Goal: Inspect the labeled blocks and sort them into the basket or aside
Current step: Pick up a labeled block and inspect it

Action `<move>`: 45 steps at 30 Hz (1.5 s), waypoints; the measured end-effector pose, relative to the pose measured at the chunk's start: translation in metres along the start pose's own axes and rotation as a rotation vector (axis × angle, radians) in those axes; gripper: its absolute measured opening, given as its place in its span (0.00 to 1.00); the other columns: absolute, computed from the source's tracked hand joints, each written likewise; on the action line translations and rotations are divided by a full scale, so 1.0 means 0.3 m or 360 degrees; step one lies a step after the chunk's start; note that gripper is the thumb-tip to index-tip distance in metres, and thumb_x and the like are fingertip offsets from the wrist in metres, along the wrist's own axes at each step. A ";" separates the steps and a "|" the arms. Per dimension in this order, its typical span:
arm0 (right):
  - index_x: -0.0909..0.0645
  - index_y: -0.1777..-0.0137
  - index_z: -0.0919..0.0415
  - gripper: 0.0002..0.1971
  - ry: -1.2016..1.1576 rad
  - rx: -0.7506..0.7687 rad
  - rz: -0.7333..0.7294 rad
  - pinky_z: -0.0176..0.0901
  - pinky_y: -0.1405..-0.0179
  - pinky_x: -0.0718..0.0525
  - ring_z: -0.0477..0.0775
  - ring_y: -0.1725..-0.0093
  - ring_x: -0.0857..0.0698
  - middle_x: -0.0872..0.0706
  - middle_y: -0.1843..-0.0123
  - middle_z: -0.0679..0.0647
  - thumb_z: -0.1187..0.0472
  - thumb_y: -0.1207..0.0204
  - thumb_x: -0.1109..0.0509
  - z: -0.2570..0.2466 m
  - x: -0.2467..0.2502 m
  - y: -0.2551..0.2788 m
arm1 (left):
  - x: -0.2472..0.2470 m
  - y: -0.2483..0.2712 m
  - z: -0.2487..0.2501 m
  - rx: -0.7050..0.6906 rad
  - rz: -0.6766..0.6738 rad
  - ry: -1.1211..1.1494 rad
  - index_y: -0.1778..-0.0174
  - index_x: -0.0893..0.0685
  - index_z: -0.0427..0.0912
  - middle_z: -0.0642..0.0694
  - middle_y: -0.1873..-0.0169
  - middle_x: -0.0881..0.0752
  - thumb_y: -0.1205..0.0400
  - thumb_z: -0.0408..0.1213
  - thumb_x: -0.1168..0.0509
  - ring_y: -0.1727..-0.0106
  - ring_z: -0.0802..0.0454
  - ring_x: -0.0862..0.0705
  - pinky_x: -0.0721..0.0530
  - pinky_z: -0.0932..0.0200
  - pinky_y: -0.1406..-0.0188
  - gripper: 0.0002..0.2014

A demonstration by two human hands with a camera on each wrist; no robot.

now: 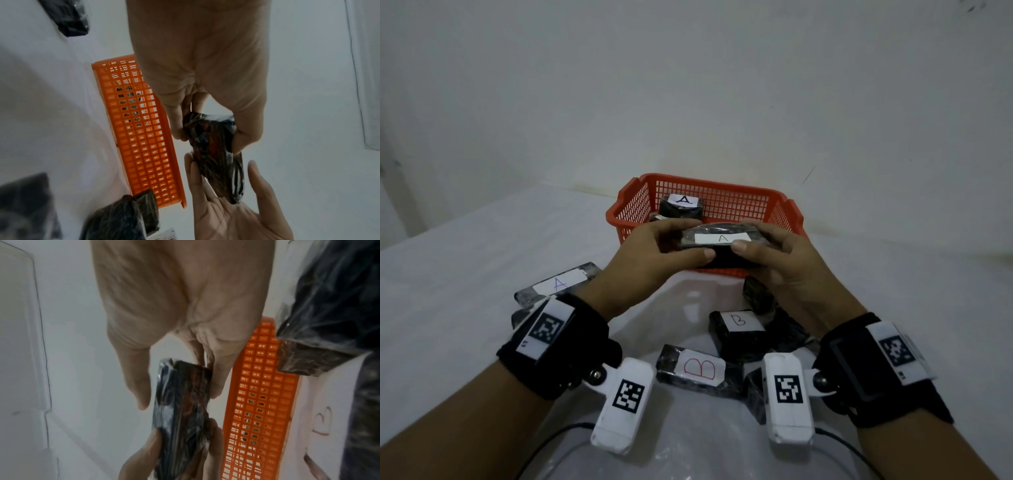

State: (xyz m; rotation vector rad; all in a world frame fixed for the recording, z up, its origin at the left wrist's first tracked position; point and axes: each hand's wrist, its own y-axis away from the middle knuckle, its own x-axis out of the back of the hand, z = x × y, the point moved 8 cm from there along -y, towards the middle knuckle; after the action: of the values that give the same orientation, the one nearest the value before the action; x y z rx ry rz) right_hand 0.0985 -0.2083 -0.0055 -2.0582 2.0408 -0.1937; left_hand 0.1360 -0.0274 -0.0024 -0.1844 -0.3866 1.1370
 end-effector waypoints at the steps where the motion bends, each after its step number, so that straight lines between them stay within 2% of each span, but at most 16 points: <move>1: 0.19 0.27 0.70 0.29 -0.0022 -0.0019 -0.0026 0.53 0.26 0.15 0.61 0.30 0.11 0.10 0.31 0.64 0.63 0.29 0.22 -0.001 -0.002 0.001 | 0.007 -0.002 -0.003 0.0004 0.0017 -0.0005 0.27 0.17 0.44 0.55 0.41 0.09 0.31 0.48 0.24 0.39 0.63 0.11 0.12 0.65 0.40 0.34; 3: 0.19 0.25 0.68 0.31 -0.0006 -0.0024 -0.0029 0.50 0.28 0.14 0.59 0.30 0.11 0.10 0.31 0.62 0.63 0.31 0.22 -0.005 0.002 0.003 | 0.010 -0.007 -0.018 0.0051 -0.0015 -0.0017 0.25 0.19 0.46 0.55 0.37 0.11 0.31 0.48 0.21 0.37 0.62 0.12 0.12 0.62 0.38 0.37; 6: 0.20 0.24 0.64 0.37 0.0055 0.0002 0.0023 0.51 0.28 0.14 0.55 0.32 0.10 0.09 0.31 0.59 0.63 0.36 0.19 -0.008 0.019 0.005 | 0.006 -0.008 -0.031 0.0126 -0.0073 -0.0015 0.22 0.23 0.48 0.54 0.34 0.12 0.31 0.49 0.18 0.34 0.58 0.13 0.12 0.57 0.35 0.40; 9: 0.21 0.23 0.63 0.38 0.0039 -0.0011 0.0011 0.50 0.32 0.11 0.56 0.32 0.10 0.11 0.30 0.59 0.66 0.37 0.19 0.000 0.017 0.004 | 0.007 -0.002 -0.012 0.0071 -0.0001 -0.0023 0.23 0.22 0.45 0.55 0.38 0.11 0.32 0.41 0.18 0.39 0.65 0.11 0.11 0.64 0.42 0.39; 11: 0.21 0.24 0.64 0.34 -0.0042 -0.0080 -0.0024 0.51 0.36 0.09 0.59 0.33 0.09 0.10 0.32 0.61 0.67 0.33 0.21 0.005 -0.001 0.006 | 0.006 0.001 -0.003 0.0023 0.0033 -0.0037 0.23 0.23 0.45 0.55 0.38 0.12 0.31 0.33 0.17 0.40 0.67 0.12 0.11 0.67 0.48 0.39; 14: 0.18 0.28 0.66 0.22 -0.0045 -0.0179 0.0033 0.58 0.38 0.08 0.63 0.37 0.07 0.06 0.38 0.62 0.64 0.22 0.25 0.018 -0.008 0.008 | -0.009 0.006 0.004 0.0000 -0.0031 0.0056 0.22 0.25 0.46 0.53 0.34 0.14 0.32 0.26 0.18 0.37 0.62 0.11 0.10 0.63 0.47 0.41; 16: 0.16 0.31 0.66 0.18 0.0036 -0.0188 0.0116 0.60 0.37 0.09 0.63 0.40 0.06 0.05 0.42 0.61 0.67 0.20 0.25 0.027 0.010 0.009 | -0.026 0.007 0.007 -0.0002 -0.0084 0.0081 0.22 0.26 0.47 0.53 0.34 0.13 0.29 0.29 0.19 0.37 0.61 0.11 0.10 0.62 0.46 0.39; 19: 0.13 0.32 0.64 0.18 0.0206 -0.0156 0.0132 0.58 0.36 0.10 0.60 0.43 0.05 0.04 0.43 0.59 0.68 0.23 0.21 0.026 0.015 0.014 | -0.030 0.007 -0.008 0.0077 -0.0020 0.0136 0.25 0.21 0.48 0.55 0.41 0.09 0.20 0.39 0.26 0.42 0.62 0.09 0.09 0.64 0.49 0.26; 21: 0.13 0.33 0.64 0.19 0.0241 -0.0157 0.0133 0.59 0.36 0.09 0.60 0.44 0.05 0.04 0.45 0.59 0.69 0.24 0.20 0.025 0.013 0.014 | -0.014 0.001 -0.023 0.0102 0.0075 0.0108 0.32 0.15 0.45 0.52 0.47 0.06 0.17 0.37 0.29 0.46 0.57 0.07 0.07 0.58 0.48 0.16; 23: 0.12 0.35 0.63 0.17 0.0255 -0.0150 0.0145 0.63 0.35 0.10 0.60 0.44 0.05 0.04 0.45 0.59 0.67 0.24 0.20 0.021 0.009 0.012 | -0.005 0.000 -0.027 0.0086 0.0108 0.0088 0.38 0.12 0.43 0.48 0.49 0.06 0.18 0.34 0.28 0.48 0.53 0.06 0.07 0.56 0.49 0.12; 26: 0.09 0.39 0.59 0.13 0.0288 -0.0096 0.0204 0.62 0.32 0.12 0.57 0.43 0.05 0.04 0.46 0.56 0.61 0.23 0.20 0.004 0.017 0.016 | -0.011 -0.001 -0.022 0.0067 0.0064 0.0152 0.39 0.11 0.41 0.45 0.49 0.06 0.19 0.32 0.27 0.48 0.51 0.06 0.08 0.58 0.50 0.12; 31: 0.08 0.39 0.60 0.13 0.0308 -0.0019 0.0226 0.55 0.33 0.11 0.53 0.44 0.05 0.03 0.47 0.54 0.60 0.23 0.20 -0.022 0.018 0.025 | -0.019 -0.001 -0.023 0.0068 0.0028 0.0278 0.38 0.12 0.41 0.43 0.46 0.06 0.17 0.34 0.30 0.44 0.46 0.07 0.07 0.52 0.48 0.11; 34: 0.11 0.37 0.64 0.15 0.0249 -0.0076 0.0089 0.52 0.41 0.07 0.58 0.44 0.05 0.04 0.45 0.57 0.65 0.23 0.20 -0.007 -0.004 0.020 | -0.003 -0.005 -0.024 0.0056 0.0107 0.0376 0.36 0.13 0.37 0.42 0.45 0.07 0.17 0.33 0.31 0.44 0.46 0.07 0.07 0.54 0.50 0.13; 37: 0.11 0.38 0.66 0.15 0.0244 -0.0076 0.0093 0.51 0.48 0.05 0.60 0.47 0.04 0.04 0.47 0.58 0.68 0.24 0.20 -0.005 0.006 0.021 | -0.005 -0.011 -0.027 0.0080 0.0072 0.0476 0.39 0.13 0.39 0.44 0.44 0.07 0.21 0.37 0.29 0.43 0.46 0.07 0.08 0.54 0.49 0.15; 42: 0.11 0.38 0.64 0.17 0.0354 -0.0030 0.0114 0.50 0.47 0.05 0.60 0.48 0.04 0.04 0.47 0.58 0.69 0.26 0.18 -0.015 0.019 0.025 | 0.010 -0.013 -0.020 0.0017 0.0076 0.0215 0.41 0.11 0.38 0.45 0.50 0.06 0.21 0.30 0.26 0.48 0.50 0.07 0.09 0.61 0.51 0.12; 45: 0.13 0.37 0.65 0.21 0.0233 0.0025 0.0126 0.54 0.44 0.07 0.61 0.45 0.05 0.04 0.45 0.59 0.63 0.30 0.17 -0.032 0.021 0.018 | 0.036 -0.019 -0.014 -0.0041 0.0110 -0.0027 0.44 0.11 0.45 0.49 0.47 0.08 0.23 0.33 0.23 0.44 0.54 0.09 0.10 0.58 0.46 0.13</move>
State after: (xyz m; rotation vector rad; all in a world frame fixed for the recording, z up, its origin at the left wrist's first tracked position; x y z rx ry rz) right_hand 0.0909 -0.2154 0.0021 -2.0033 2.1939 -0.3549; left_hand 0.1463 -0.0198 -0.0022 -0.2120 -0.4124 1.2029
